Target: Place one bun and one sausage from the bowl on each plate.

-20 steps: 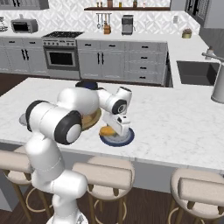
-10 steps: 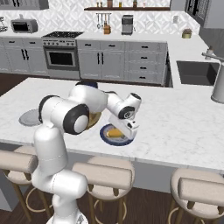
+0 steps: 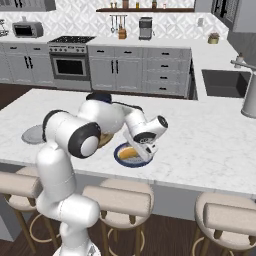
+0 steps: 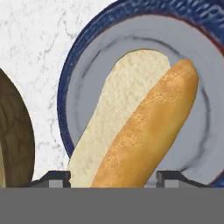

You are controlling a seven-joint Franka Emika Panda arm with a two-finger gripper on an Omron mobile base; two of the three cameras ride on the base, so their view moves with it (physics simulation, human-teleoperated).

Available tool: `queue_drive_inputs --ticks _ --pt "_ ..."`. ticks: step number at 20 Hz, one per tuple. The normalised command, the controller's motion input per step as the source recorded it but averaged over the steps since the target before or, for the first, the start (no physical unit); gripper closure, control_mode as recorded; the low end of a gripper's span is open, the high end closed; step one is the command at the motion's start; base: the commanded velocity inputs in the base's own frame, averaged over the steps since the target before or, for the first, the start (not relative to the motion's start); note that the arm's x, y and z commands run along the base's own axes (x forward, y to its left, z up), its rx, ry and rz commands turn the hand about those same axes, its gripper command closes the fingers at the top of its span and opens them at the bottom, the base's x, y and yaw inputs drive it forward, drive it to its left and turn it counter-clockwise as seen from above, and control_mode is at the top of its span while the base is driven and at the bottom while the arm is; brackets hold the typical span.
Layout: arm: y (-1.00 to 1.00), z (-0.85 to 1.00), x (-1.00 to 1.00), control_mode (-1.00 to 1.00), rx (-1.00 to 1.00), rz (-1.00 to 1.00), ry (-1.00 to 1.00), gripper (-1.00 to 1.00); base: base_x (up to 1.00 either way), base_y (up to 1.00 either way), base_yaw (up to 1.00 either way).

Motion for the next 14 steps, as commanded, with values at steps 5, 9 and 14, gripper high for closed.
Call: queue_drive_inputs --ticks 5,9,14 --pt "0.46 0.6 -0.01 -1.0 -0.08 0.0 0.04 -1.0 0.0 0.0 0.0" --pt "0.29 1.0 -0.3 -1.0 0.01 0.03 -0.09 -1.0 0.0 0.0 0.0" --pt "0.89 1.0 0.0 -1.0 0.1 0.1 -0.2 -1.0 0.0 0.0 0.0"
